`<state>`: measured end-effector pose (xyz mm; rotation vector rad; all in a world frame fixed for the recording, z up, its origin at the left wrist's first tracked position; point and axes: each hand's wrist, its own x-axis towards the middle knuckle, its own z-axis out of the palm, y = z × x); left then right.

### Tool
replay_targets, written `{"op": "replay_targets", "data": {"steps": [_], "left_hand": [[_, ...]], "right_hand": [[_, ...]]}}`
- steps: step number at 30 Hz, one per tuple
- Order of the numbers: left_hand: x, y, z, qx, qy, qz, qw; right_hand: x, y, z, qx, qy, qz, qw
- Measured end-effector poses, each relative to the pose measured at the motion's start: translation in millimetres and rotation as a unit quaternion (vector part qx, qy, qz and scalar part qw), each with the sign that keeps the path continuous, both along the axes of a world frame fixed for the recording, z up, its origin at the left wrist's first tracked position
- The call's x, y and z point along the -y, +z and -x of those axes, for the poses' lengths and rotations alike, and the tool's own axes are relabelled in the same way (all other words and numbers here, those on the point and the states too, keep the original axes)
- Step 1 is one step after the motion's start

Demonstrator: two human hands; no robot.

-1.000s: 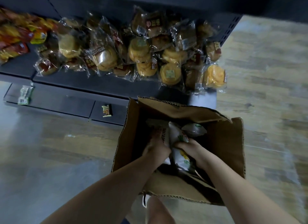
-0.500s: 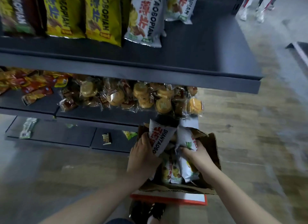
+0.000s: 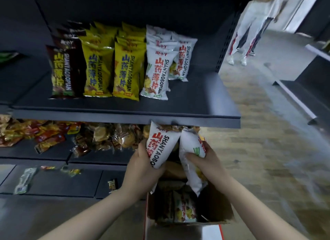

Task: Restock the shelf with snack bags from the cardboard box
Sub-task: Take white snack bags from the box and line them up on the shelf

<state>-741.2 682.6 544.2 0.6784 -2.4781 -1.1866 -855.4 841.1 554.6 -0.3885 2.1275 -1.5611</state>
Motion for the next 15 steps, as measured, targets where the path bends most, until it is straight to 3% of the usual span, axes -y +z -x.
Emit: {"op": "replay_targets", "data": {"steps": [7, 11, 15], "left_hand": [[-7, 51, 28, -0.093, 0.03, -0.021, 0.995], [-22, 73, 73, -0.118, 0.036, -0.04, 0.992], [-25, 81, 130, -0.136, 0.042, -0.001, 0.99]], "right_hand": [[-2, 57, 24, -0.009, 0.026, 0.101, 0.994], [-2, 82, 76, -0.004, -0.005, 0.169, 0.986], [7, 100, 137, -0.065, -0.027, 0.178, 0.982]]}}
